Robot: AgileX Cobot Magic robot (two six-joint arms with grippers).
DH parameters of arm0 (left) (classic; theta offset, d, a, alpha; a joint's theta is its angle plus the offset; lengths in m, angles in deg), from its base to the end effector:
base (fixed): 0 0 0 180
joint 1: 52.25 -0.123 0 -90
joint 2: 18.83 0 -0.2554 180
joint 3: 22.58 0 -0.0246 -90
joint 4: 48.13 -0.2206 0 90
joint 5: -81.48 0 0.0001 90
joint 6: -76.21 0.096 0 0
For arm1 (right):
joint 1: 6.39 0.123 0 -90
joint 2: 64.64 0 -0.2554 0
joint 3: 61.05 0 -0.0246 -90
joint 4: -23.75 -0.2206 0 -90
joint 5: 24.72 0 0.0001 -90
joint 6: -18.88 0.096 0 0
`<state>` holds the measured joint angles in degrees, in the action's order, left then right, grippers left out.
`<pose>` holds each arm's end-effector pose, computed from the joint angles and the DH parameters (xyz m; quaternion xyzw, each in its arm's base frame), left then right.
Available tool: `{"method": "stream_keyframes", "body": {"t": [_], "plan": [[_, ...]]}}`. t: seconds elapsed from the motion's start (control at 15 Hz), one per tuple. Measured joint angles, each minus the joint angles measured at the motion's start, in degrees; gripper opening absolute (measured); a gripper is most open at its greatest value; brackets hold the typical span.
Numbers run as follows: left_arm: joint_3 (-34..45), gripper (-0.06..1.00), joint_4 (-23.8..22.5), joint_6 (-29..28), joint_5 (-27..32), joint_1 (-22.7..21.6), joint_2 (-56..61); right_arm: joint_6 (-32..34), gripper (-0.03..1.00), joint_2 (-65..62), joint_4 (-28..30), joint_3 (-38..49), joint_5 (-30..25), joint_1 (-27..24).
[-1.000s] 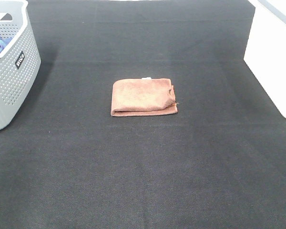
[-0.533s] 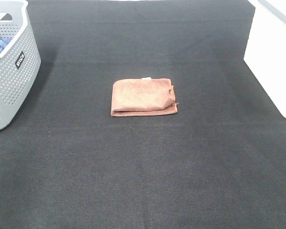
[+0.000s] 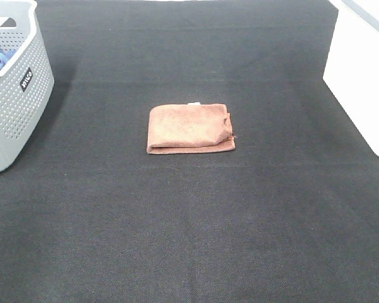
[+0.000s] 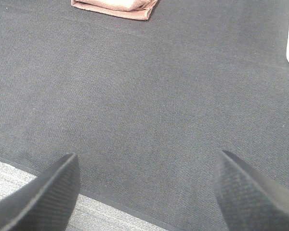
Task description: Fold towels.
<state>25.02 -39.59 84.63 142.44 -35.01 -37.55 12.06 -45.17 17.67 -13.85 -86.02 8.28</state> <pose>0.0213 -0.0197 0.2587 0.1950 0.8720 -0.1082 0.4357 0.0243 0.0156 0.2594 -0.1649 0.8821 0.0828 0.4333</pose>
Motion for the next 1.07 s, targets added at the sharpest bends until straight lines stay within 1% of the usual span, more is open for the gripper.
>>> {"method": "stream_keyframes", "body": {"t": [0.53, 0.67, 0.93, 1.0, 1.07], "plan": [[0.0, 0.57, 0.0, 0.0, 0.0, -0.29, 0.0, 0.0, 0.73, 0.0, 0.0, 0.0, 0.0, 0.0], [0.0, 0.57, 0.06, 0.0, 0.0, -3.67, 0.0, 0.0, 0.73, 0.0, 0.0, 0.0, 0.0, -0.57], [0.0, 0.57, 0.0, 0.0, -0.17, -14.15, 3.15, 0.0, 0.73, 0.0, 0.0, 0.0, 0.0, -8.71], [0.0, 0.57, 0.0, 0.0, -0.17, -16.27, 4.64, 0.0, 0.73, -0.11, 0.0, 0.0, 0.0, -9.91], [0.0, 0.57, 0.0, 0.0, -0.17, -17.36, 5.96, 0.0, 0.73, -0.97, 0.0, 0.0, 0.0, -10.49]]}}
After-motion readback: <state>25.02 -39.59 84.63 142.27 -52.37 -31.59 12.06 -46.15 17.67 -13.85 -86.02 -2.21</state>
